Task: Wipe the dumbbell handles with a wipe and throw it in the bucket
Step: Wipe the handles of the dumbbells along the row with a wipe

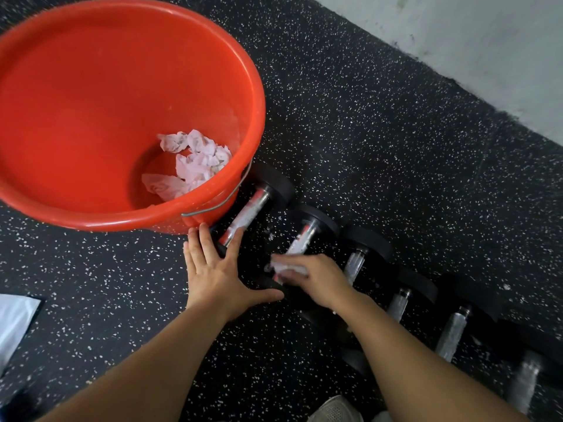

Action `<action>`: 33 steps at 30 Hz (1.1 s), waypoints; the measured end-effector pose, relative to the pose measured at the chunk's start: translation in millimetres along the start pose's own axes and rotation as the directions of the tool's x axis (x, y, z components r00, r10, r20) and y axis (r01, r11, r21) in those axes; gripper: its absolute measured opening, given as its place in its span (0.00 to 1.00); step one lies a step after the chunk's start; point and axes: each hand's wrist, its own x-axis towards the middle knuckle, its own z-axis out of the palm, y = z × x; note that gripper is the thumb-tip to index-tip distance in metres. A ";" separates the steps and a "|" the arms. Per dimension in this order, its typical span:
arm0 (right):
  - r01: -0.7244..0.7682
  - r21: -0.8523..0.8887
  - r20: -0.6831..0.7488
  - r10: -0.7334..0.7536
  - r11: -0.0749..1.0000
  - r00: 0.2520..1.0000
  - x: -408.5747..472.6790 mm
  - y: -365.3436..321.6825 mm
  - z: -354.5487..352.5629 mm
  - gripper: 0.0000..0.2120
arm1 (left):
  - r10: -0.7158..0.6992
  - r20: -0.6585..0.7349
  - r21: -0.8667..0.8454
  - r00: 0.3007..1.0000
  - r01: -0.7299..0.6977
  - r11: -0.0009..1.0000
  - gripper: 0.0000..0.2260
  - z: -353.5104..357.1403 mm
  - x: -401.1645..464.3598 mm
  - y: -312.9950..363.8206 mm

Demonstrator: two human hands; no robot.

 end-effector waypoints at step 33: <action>-0.253 0.066 -0.386 0.258 0.965 0.886 -103.2 45.2 -42.6 0.19 | 0.346 0.045 -0.014 0.937 -0.346 0.938 0.59 8.7 -34.5 70.7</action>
